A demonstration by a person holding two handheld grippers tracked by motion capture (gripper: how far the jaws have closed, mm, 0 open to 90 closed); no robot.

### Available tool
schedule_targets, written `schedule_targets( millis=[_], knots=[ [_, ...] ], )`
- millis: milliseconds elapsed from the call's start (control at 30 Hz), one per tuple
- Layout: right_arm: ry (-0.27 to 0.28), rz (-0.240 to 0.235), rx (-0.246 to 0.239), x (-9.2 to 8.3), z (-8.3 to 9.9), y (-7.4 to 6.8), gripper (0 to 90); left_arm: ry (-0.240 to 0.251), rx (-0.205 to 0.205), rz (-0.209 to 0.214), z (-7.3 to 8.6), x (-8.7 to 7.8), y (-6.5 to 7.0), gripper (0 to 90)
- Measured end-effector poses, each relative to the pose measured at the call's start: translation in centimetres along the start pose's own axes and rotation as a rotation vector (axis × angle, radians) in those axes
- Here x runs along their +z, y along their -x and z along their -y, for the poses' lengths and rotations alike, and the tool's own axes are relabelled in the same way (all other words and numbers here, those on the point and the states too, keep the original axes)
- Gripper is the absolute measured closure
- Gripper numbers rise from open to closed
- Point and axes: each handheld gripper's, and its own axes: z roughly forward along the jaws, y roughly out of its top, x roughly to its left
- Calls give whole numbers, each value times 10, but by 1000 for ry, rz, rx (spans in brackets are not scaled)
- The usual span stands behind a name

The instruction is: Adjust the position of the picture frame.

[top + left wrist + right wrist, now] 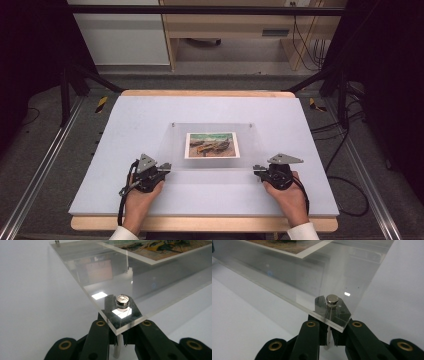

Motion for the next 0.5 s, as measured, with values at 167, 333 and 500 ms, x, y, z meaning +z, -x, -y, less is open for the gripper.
schedule_targets(
  millis=[167, 333, 500],
  knots=[
    [3, -2, -2, 0, 0, 0, 835, 6, 1, 1, 0, -1, 0, 826],
    [-1, -8, 10, -1, 1, -1, 641, -2, -13, -42, 0, -4, -5, 604],
    [10, -1, -4, -8, 2, -2, 474, -14, -31, 5, 0, -4, -8, 443]
  ],
)
